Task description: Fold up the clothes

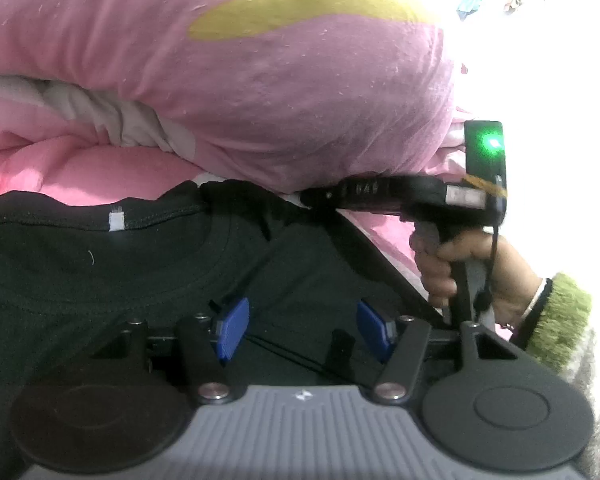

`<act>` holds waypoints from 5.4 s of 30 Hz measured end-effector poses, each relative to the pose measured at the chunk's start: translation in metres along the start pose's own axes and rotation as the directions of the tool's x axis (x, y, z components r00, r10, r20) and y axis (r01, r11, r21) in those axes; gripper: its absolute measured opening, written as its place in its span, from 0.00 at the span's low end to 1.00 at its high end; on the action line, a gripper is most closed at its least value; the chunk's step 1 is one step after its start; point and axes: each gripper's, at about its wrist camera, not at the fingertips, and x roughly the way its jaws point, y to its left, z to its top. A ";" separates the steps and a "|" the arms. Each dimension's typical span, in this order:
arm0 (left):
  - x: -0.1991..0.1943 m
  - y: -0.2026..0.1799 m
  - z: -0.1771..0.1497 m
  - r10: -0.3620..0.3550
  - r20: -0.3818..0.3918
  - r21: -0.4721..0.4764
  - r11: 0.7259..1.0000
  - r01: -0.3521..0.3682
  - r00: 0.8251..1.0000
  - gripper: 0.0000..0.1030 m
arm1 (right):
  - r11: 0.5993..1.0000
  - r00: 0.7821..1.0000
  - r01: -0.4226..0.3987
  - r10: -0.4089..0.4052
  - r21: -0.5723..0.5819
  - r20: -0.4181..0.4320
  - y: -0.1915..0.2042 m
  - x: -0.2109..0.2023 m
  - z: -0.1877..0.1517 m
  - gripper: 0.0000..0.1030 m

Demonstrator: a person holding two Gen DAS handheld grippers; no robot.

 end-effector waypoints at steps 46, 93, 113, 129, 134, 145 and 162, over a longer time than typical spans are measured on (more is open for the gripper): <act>0.003 0.005 0.004 -0.017 -0.002 -0.030 0.999 0.017 1.000 0.60 | 0.994 0.986 -0.108 0.103 -0.025 -0.134 -0.012 -0.128 -0.057 0.11; -0.394 -0.115 -0.218 0.309 -0.087 -0.278 0.905 -0.321 0.947 0.73 | 0.944 0.997 -0.025 0.001 0.328 0.072 0.091 -0.453 -0.290 0.46; -0.362 -0.135 -0.257 0.353 -0.007 -0.126 0.928 -0.351 0.935 0.68 | 0.945 0.948 -0.289 0.260 -0.154 -0.184 0.310 -0.227 -0.180 0.53; -0.381 -0.101 -0.274 0.127 0.092 -0.271 0.957 -0.098 0.988 0.43 | 0.892 0.953 -0.129 -0.009 -0.434 -0.301 0.425 -0.075 -0.172 0.53; -0.377 -0.097 -0.273 0.075 0.087 -0.263 0.963 -0.050 0.993 0.43 | 0.849 0.950 -0.101 -0.073 -0.519 -0.303 0.440 -0.046 -0.176 0.52; -0.372 -0.083 -0.277 0.068 0.098 -0.338 0.941 -0.031 0.993 0.20 | 0.862 0.939 -0.101 -0.083 -0.496 -0.335 0.435 -0.034 -0.174 0.07; -0.360 -0.087 -0.261 0.053 0.121 -0.420 0.907 0.003 0.991 0.08 | 0.956 0.962 -0.105 0.028 -0.274 -0.271 0.391 -0.056 -0.143 0.05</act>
